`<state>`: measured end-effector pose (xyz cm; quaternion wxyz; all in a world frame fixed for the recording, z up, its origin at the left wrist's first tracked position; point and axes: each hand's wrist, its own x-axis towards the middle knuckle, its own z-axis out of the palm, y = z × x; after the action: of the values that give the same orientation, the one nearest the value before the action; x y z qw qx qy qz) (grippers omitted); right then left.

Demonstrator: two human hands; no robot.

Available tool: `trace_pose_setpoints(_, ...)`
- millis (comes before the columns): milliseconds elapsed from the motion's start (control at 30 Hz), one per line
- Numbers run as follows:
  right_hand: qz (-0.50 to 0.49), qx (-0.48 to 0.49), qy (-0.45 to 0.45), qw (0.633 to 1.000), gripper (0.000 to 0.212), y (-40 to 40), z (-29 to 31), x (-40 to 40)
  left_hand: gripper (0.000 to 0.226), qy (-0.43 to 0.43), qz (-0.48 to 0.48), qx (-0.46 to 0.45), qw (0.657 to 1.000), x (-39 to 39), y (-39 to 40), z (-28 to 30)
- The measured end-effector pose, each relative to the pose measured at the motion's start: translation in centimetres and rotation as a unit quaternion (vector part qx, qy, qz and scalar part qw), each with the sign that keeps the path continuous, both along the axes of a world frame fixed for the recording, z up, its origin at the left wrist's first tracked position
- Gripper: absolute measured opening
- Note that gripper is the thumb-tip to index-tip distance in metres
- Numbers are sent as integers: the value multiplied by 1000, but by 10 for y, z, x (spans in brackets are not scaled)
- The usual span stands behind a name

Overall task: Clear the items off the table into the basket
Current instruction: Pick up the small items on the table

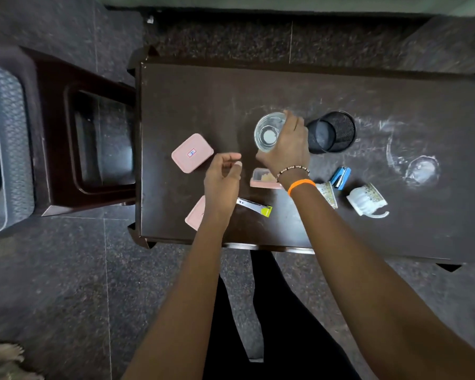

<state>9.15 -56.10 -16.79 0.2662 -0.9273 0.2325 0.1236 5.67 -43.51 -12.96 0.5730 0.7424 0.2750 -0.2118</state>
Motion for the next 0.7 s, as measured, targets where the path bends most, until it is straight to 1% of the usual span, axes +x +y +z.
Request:
trace_pose_setpoints(300,-34,23,21,999,91,-22,-18,14,18,-5,-14,9,1000,18,-23,-9)
trace_pose_setpoints(533,-14,39,44,998,99,-24,-16,9,18,-8,-5,4,1000,19,-20,-6)
trace_pose_setpoints(633,8,6,3,1000,87,-14,-3,5,19,-10,18,-9,1000,20,-14,0)
trace_pose_setpoints(700,20,24,-30,999,71,1,12,0,19,-16,43,-24,999,21,-4,6)
